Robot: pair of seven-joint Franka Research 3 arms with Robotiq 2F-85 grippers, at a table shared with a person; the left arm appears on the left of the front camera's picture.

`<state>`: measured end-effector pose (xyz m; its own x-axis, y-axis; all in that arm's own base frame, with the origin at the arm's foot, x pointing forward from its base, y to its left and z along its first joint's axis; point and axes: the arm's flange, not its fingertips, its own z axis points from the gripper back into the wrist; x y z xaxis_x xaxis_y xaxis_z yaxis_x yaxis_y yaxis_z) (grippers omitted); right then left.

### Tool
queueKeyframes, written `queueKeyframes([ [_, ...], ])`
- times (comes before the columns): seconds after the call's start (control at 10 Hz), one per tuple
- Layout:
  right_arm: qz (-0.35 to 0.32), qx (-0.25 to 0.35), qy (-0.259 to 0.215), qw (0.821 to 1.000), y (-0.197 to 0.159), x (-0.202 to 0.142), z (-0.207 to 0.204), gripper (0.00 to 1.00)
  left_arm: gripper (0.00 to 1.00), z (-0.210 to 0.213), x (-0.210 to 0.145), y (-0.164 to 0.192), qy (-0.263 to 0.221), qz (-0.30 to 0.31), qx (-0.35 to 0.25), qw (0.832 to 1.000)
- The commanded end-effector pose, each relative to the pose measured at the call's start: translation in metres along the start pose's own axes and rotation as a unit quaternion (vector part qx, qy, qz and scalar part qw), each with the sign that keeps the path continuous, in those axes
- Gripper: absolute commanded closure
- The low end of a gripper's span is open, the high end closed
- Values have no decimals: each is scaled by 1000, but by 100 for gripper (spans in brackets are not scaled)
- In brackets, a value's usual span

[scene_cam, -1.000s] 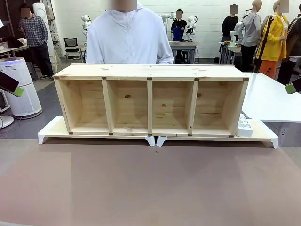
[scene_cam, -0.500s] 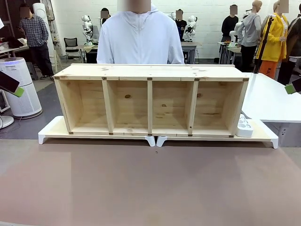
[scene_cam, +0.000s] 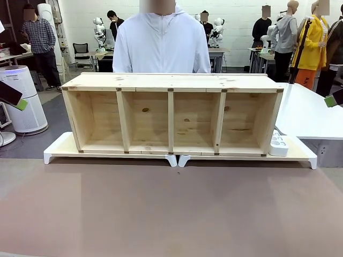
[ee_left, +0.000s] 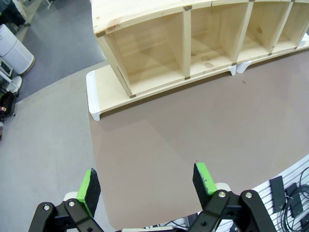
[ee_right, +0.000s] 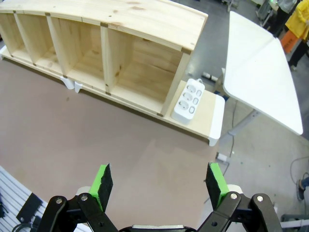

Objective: Perform cable management.
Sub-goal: When the cord part of the Power Cable appears at the lower middle area of the table and stops, grasp the cord part of the Power Cable.

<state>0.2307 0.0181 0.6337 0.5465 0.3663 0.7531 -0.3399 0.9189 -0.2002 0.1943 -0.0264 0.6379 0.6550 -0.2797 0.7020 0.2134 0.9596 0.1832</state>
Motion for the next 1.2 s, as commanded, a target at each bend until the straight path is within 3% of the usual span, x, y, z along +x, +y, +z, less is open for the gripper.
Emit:
queueKeyframes([
  [0.0, 0, -1, -3, 1000, -1, 2, -2, 0, 0, -1, 3, 0, -5, -1, 2, 1000],
  [1.1, 0, -1, -3, 1000, -1, 2, -2, 0, 0, -1, 3, 0, -5, -1, 2, 1000],
])
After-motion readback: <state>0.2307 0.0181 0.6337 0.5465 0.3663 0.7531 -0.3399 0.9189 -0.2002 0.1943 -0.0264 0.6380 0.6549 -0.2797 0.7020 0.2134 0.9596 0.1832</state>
